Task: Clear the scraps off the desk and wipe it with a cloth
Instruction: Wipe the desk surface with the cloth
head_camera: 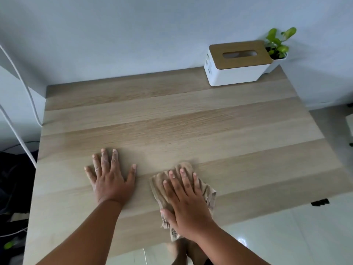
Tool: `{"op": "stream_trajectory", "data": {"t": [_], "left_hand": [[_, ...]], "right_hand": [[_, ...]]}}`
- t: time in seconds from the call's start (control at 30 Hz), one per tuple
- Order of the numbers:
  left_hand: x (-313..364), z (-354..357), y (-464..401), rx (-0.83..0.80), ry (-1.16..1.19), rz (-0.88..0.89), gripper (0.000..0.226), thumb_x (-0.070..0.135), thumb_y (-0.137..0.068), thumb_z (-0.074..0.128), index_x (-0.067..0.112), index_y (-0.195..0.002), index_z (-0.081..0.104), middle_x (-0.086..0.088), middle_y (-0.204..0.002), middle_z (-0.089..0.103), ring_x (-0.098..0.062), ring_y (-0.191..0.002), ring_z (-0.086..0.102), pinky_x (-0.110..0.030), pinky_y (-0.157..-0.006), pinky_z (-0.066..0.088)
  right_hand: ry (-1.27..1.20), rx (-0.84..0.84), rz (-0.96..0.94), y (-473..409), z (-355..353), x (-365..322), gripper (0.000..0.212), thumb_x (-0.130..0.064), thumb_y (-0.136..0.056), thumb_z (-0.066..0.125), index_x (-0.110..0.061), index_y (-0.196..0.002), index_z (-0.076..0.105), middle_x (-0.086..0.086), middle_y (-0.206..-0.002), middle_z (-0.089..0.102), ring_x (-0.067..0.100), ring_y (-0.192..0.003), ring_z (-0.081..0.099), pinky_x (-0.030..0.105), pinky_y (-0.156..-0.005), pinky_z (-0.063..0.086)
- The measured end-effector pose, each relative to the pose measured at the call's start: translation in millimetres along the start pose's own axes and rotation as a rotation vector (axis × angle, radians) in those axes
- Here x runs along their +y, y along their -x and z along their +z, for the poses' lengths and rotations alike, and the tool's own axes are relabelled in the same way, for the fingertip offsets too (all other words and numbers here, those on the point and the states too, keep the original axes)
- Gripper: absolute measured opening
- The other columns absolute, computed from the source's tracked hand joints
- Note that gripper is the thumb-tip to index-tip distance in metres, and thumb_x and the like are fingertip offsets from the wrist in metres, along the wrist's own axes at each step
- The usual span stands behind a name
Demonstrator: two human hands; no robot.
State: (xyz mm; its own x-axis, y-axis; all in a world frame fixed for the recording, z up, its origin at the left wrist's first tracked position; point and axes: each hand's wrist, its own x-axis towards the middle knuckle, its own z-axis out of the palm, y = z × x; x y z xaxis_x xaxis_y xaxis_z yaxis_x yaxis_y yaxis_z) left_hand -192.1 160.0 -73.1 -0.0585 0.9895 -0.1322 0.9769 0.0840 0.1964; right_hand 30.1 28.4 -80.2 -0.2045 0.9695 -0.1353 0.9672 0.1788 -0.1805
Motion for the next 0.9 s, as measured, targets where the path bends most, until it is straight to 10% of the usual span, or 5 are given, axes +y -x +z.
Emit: {"op": "stream_trajectory", "data": {"t": [0.17,0.57,0.73,0.9], "left_hand": [[-1,3,-1,0.007,-0.003,0.0,0.093,0.079,-0.088,0.023,0.023,-0.162,0.023,-0.007,-0.173,0.008,-0.028,-0.16,-0.005,-0.057,-0.127,-0.005],[-2,6,-1,0.023,-0.008,0.011,0.091,0.078,-0.09,0.026,0.022,-0.162,0.024,-0.008,-0.173,0.01,-0.029,-0.16,-0.003,-0.058,-0.126,-0.004],[2,-1,1,0.014,-0.004,0.008,0.092,0.078,-0.089,0.025,0.021,-0.162,0.024,-0.008,-0.173,0.01,-0.03,-0.159,-0.002,-0.057,-0.127,-0.005],[4,-1,4,-0.001,-0.031,-0.002,0.093,0.078,-0.09,0.02,0.02,-0.163,0.021,-0.009,-0.173,0.008,-0.031,-0.159,-0.004,-0.056,-0.127,-0.006]], "right_hand": [[0.061,0.002,-0.068,20,-8,51,0.069,-0.056,-0.107,0.03,-0.023,-0.165,0.011,0.004,-0.174,-0.001,0.031,-0.16,-0.001,0.058,-0.124,0.012],[0.024,-0.024,0.745,11,-37,158,0.077,-0.059,-0.099,0.021,-0.015,-0.162,0.024,0.014,-0.172,0.011,0.044,-0.157,0.007,0.068,-0.123,0.012],[-0.001,-0.007,0.335,-1,-29,73,0.078,-0.063,-0.103,0.025,-0.024,-0.164,-0.004,0.009,-0.173,-0.011,0.043,-0.156,-0.014,0.067,-0.124,0.001],[-0.025,-0.053,-0.018,24,-12,27,0.078,-0.059,-0.101,0.038,-0.019,-0.164,0.016,0.009,-0.173,0.0,0.04,-0.158,-0.009,0.068,-0.122,0.013]]}}
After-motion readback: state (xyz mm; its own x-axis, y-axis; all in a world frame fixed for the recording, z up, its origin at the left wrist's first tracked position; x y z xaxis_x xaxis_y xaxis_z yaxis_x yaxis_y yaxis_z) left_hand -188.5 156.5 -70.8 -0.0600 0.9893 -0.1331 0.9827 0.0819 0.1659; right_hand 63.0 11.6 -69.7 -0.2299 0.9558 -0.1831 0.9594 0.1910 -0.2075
